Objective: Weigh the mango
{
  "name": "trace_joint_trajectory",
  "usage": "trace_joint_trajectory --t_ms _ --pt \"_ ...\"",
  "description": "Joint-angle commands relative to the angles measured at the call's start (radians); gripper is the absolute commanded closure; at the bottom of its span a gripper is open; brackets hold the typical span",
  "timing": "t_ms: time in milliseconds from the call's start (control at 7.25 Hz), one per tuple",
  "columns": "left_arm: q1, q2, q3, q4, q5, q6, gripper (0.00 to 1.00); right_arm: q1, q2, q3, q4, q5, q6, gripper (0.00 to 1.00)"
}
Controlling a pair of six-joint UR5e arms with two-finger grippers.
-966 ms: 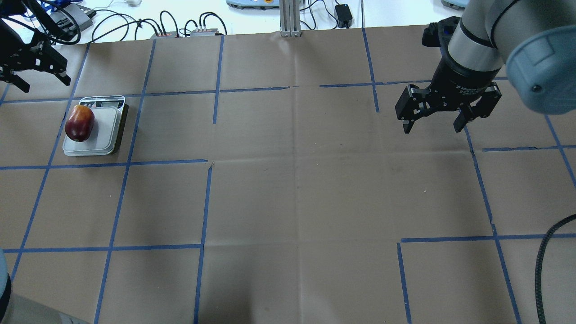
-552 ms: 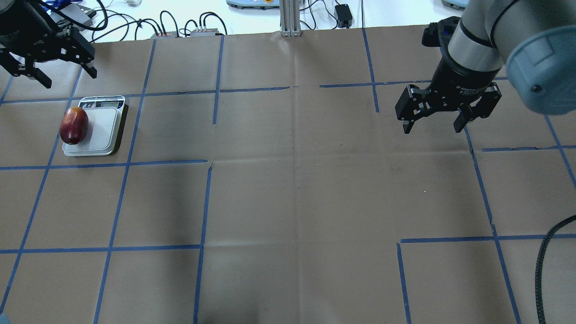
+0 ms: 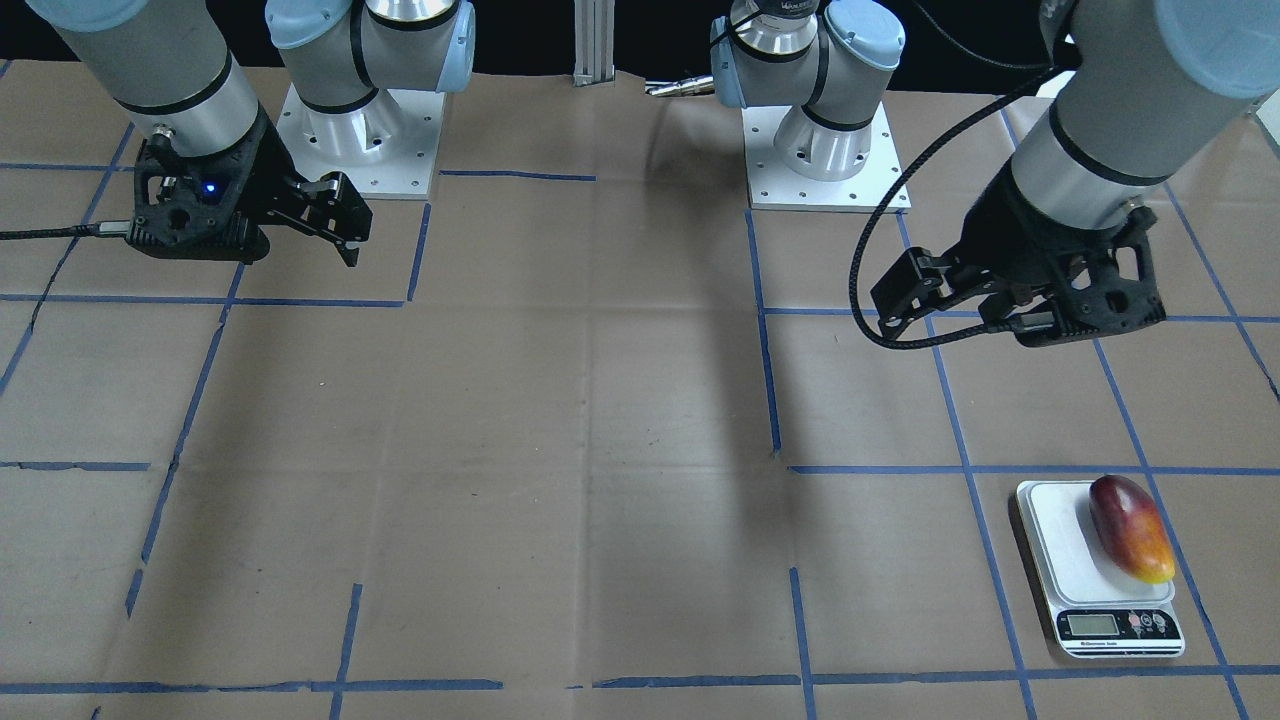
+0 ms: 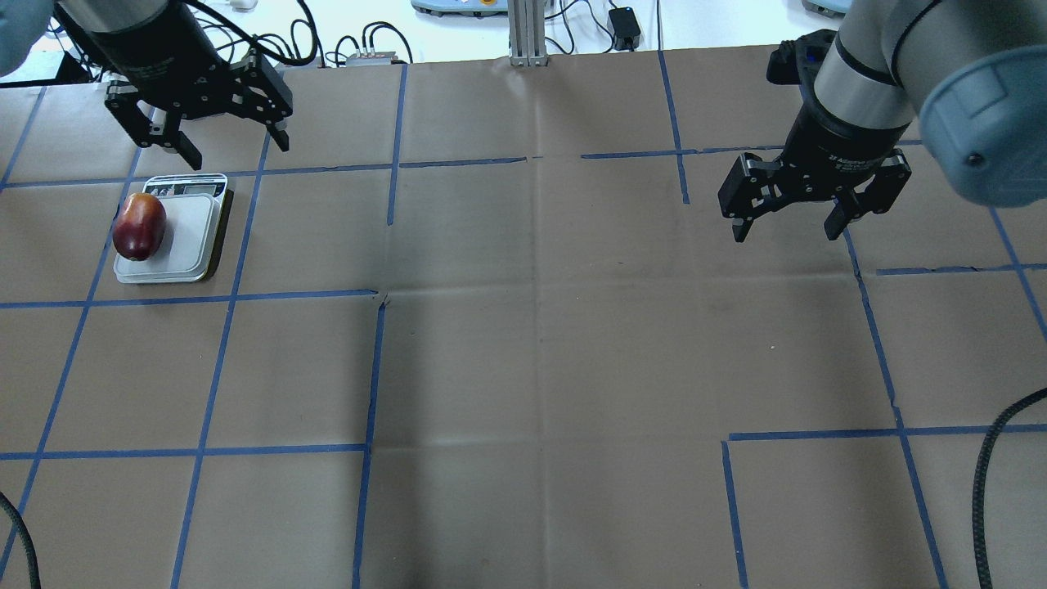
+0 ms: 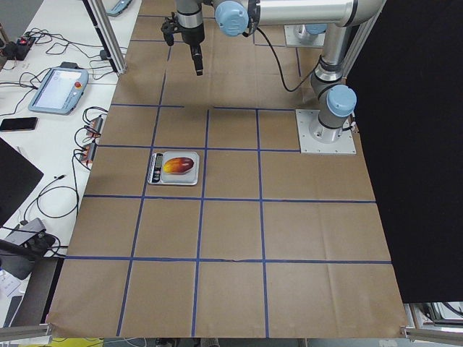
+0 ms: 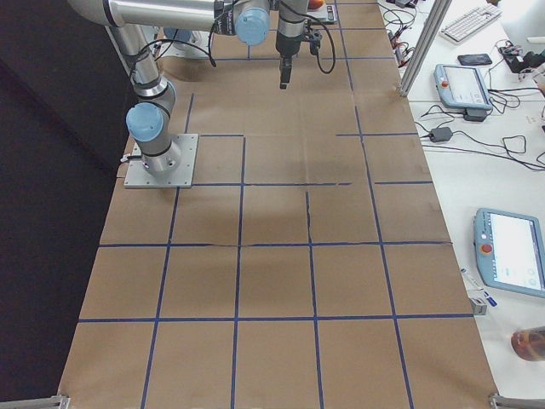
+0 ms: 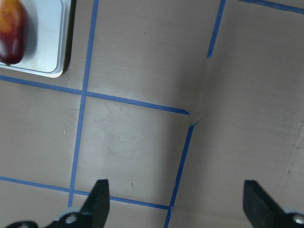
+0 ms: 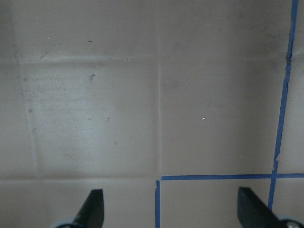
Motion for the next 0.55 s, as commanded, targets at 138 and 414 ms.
trace_joint_trajectory --t_ms 138,414 --pt "-0.089 0.065 -0.123 0.013 0.008 -0.011 0.0 0.0 0.0 0.0 0.0 0.0 0.0 0.0" --pt "-0.082 0.137 -0.192 0.053 0.01 0.041 0.0 0.0 0.0 0.0 0.0 0.0 0.0 0.0"
